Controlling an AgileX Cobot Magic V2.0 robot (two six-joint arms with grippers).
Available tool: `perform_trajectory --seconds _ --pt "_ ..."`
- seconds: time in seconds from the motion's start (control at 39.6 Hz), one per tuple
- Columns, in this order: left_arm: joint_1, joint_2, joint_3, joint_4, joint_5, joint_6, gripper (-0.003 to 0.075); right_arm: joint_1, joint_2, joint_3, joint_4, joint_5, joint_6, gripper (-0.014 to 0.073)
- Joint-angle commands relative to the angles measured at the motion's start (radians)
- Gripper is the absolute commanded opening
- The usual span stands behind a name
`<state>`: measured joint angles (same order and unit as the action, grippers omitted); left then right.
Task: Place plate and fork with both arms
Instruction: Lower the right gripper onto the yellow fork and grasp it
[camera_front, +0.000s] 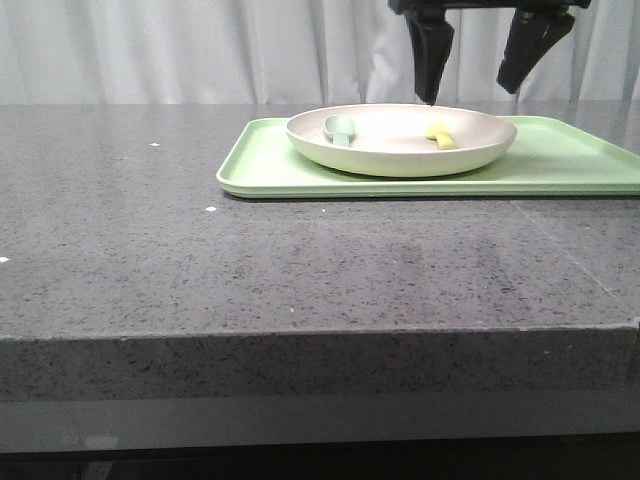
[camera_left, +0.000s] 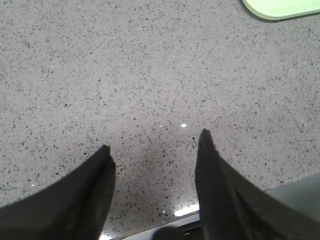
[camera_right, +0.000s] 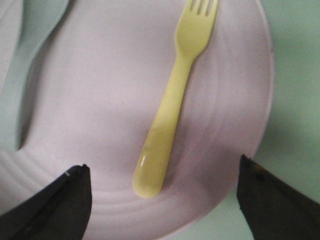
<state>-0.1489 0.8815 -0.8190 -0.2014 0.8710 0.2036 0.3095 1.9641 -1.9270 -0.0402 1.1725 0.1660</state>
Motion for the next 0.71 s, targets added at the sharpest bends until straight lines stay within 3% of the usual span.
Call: perform_trajectory --seconds 0.0,0.68 --pt "0.002 -0.005 -0.026 -0.021 -0.052 0.001 0.0356 -0.021 -0.009 -0.084 -0.019 -0.012 0.017 0.0611" --pt "0.002 -0.005 -0.026 -0.021 -0.048 0.001 0.0356 -0.049 0.143 -0.218 0.04 -0.02 0.081 0.0611"
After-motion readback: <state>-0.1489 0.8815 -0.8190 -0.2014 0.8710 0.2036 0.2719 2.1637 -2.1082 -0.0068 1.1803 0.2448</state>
